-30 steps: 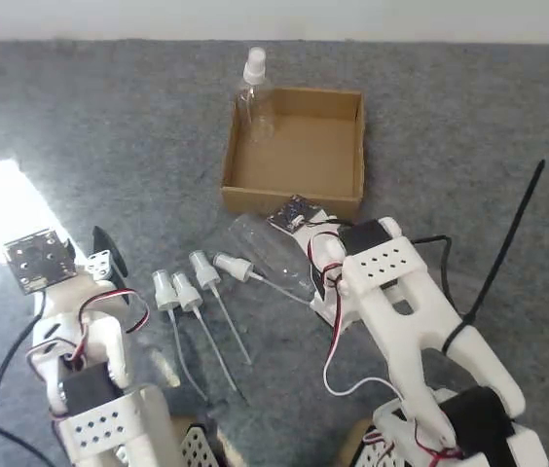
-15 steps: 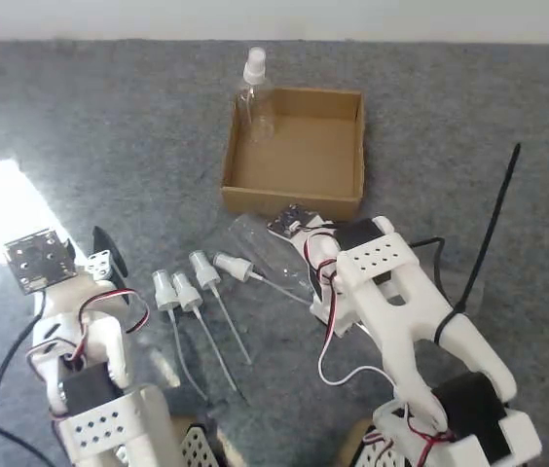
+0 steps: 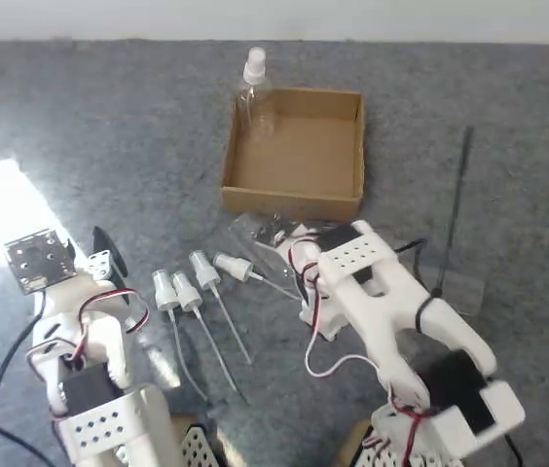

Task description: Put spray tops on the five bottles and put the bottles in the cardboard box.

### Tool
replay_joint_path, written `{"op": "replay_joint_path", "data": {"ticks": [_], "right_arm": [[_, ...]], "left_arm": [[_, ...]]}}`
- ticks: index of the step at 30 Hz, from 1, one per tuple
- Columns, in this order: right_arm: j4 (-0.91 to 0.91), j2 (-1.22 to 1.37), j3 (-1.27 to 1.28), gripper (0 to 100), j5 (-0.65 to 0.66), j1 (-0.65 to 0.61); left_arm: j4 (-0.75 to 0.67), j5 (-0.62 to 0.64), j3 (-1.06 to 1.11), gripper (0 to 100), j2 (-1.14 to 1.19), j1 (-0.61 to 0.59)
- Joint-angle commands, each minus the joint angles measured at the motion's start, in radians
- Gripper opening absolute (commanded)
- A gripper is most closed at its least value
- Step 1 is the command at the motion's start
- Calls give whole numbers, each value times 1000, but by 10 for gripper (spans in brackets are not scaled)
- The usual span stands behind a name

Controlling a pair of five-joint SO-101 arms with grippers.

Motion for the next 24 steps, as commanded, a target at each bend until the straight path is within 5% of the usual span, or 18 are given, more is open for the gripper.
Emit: {"op": "replay_joint_path", "data": {"ticks": [1, 24], "right_arm": [[19, 27, -92, 261, 11, -1], [133, 39, -169, 279, -48, 2]], "left_arm": [[-29, 0, -7, 133, -12, -2], [-29, 0, -7, 133, -12, 0]]}}
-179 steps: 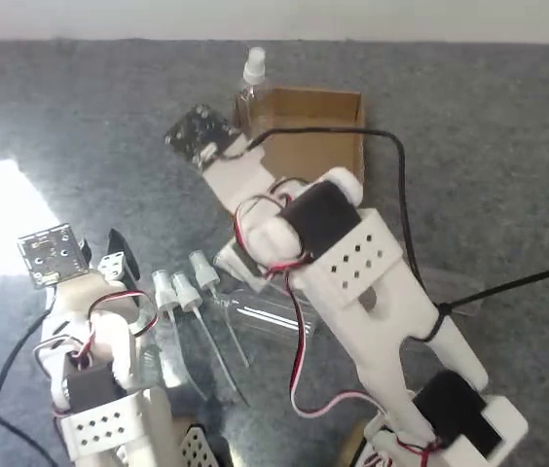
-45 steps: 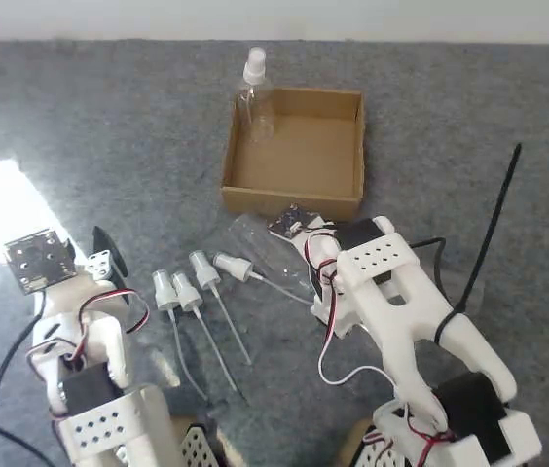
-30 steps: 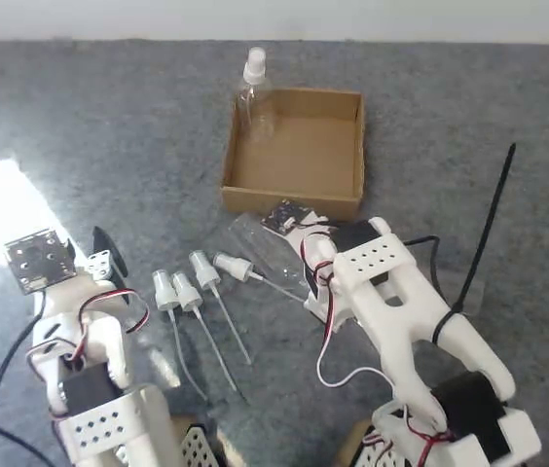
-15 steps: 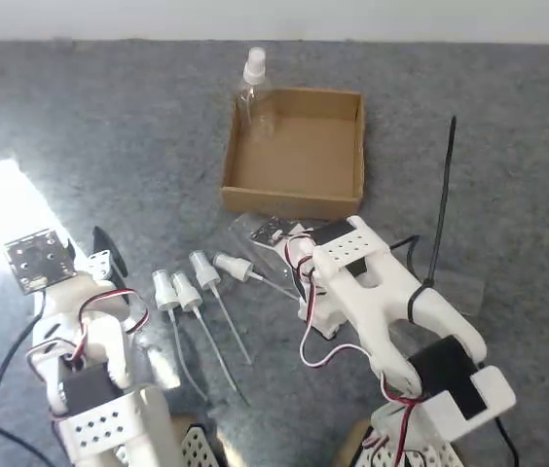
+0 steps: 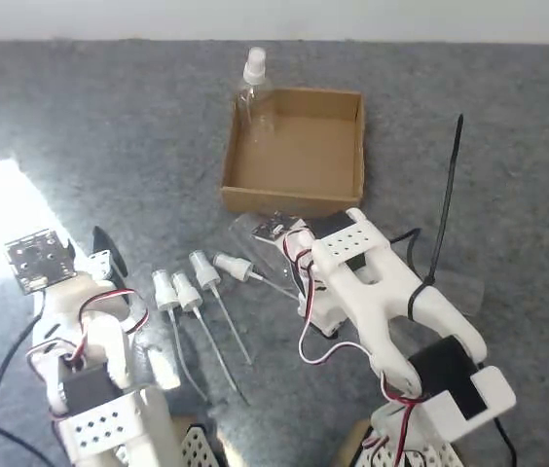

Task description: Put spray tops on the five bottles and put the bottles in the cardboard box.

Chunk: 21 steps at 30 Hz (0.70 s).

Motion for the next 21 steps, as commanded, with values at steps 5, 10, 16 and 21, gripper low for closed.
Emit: {"op": "replay_joint_path", "data": {"ticks": [5, 10, 16, 21], "right_arm": [[19, -15, -57, 253, -12, 8], [24, -15, -57, 200, -20, 8], [28, -16, -57, 168, -20, 10], [24, -87, -40, 170, -20, 10]], "left_arm": [[-29, 0, -7, 133, -12, 2], [-29, 0, -7, 133, -12, 2], [-29, 0, -7, 133, -12, 2], [-29, 0, -7, 133, -12, 2]]}}
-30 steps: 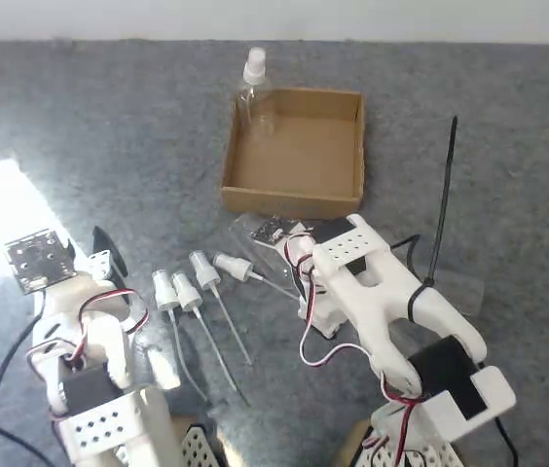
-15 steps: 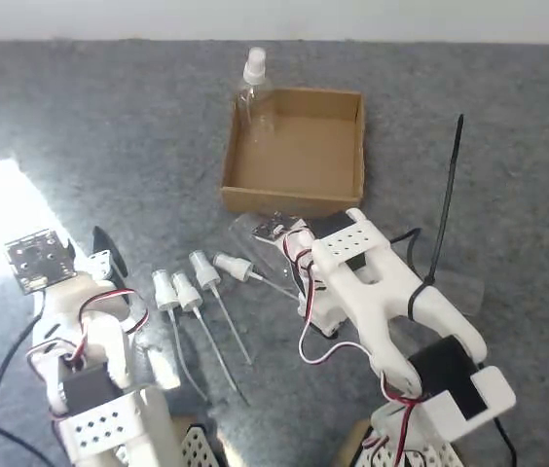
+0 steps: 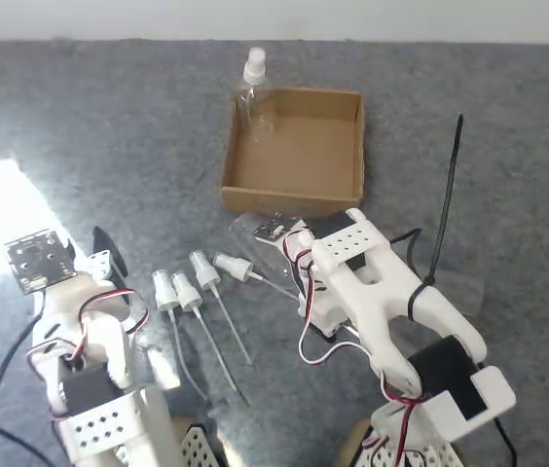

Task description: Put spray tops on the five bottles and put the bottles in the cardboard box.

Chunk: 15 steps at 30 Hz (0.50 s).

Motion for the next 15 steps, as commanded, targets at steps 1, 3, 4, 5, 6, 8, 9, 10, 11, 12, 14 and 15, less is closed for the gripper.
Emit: {"op": "replay_joint_path", "data": {"ticks": [1, 3, 4, 5, 6, 8, 9, 10, 11, 12, 14, 15], "right_arm": [[10, -101, -28, 172, -14, 8], [8, -120, -9, 202, -14, 8], [8, -124, -3, 225, -14, 8], [8, -122, 2, 247, -12, 7], [8, -122, 5, 265, -11, 5], [8, -117, 5, 275, -8, 7], [8, -113, 5, 275, -8, 7], [8, -107, 5, 275, -8, 5], [4, -102, 5, 275, -6, 4], [1, -96, 5, 275, -6, 4], [1, -88, 5, 275, -6, 5], [1, -87, 5, 275, -6, 5]], "left_arm": [[-29, 0, -7, 133, -12, 2], [-29, 0, -7, 133, -12, 2], [-29, 0, -7, 133, -12, 2], [-29, 0, -7, 133, -12, 2], [-29, 0, -7, 133, -12, 2], [-29, 0, -7, 133, -12, 2], [-29, 0, -7, 133, -12, 2], [-29, 0, -7, 133, -12, 2], [-29, 0, -7, 133, -12, 2], [-29, 0, -7, 133, -12, 2], [-29, 0, -7, 133, -12, 2], [-29, 0, -7, 133, -12, 2]]}}
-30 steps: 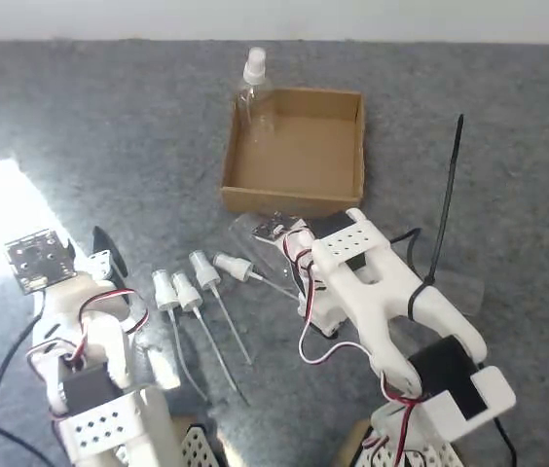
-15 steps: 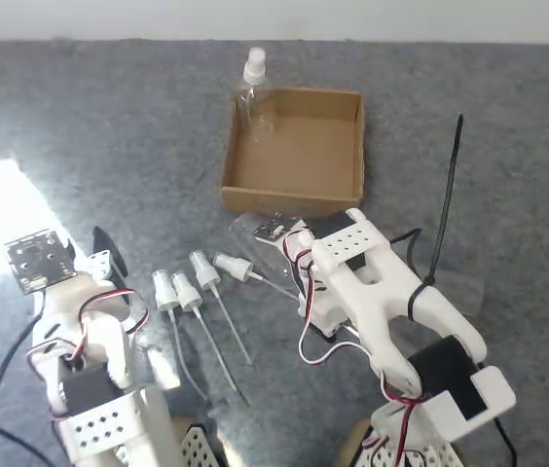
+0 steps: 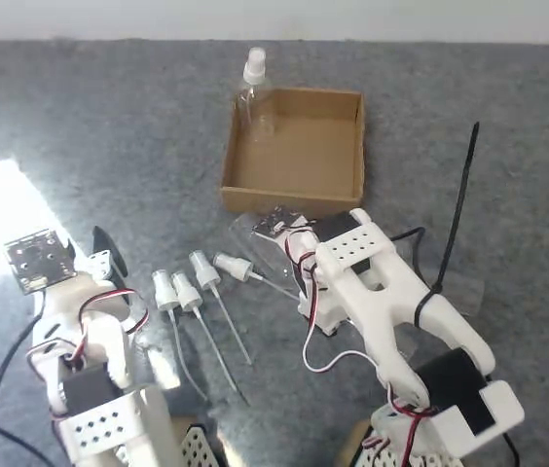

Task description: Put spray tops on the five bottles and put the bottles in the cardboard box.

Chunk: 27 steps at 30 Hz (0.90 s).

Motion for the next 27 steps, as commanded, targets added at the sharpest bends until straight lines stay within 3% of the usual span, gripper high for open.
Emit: {"op": "replay_joint_path", "data": {"ticks": [1, 17, 27], "right_arm": [[1, -19, -8, 275, -6, 7], [10, -41, -8, 122, -6, 7], [74, -283, 25, 117, -12, 8]], "left_arm": [[-29, 0, -7, 133, -12, 2], [-29, 0, -7, 133, -12, 2], [-29, 0, -7, 133, -12, 2]]}}
